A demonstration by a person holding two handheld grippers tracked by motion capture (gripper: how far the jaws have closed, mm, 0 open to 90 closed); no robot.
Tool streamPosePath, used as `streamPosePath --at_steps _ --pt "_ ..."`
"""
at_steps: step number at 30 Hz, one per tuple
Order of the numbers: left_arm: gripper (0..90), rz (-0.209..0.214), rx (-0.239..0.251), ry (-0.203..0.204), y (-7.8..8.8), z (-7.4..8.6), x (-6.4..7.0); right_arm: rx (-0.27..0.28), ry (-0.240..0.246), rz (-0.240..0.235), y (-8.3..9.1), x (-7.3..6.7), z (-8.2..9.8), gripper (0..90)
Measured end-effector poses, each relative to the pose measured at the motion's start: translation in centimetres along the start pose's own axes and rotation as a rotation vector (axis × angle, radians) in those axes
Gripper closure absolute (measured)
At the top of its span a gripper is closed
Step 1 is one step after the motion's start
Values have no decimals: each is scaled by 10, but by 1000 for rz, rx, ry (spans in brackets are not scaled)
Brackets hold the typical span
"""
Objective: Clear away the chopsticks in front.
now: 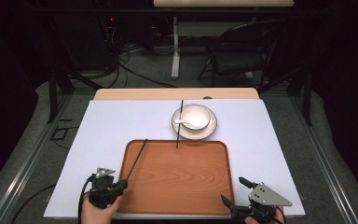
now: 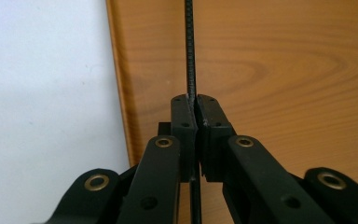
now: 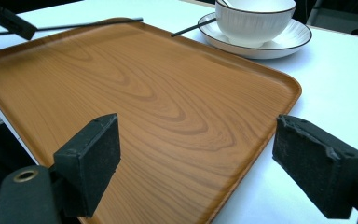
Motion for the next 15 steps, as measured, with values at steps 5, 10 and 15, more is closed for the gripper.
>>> streamPosePath --at_steps 5,10,15 --pt "863 -8 -15 -9 -4 2 4 1 2 -1 0 0 0 148" --pt "861 -7 -23 0 -8 2 4 2 1 -2 0 0 0 148" --pt "860 -6 -48 -8 -13 3 4 0 0 -4 0 0 0 148"
Point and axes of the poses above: each handheld gripper's, and its own axes: y roughly backward along the jaws, z roughly out of its underside, x roughly to its right, the point moved 4 cm from there along -y, roughly forward along the jaws, and after that the axes turned 12 degrees about -y, right-handed, at the moved point
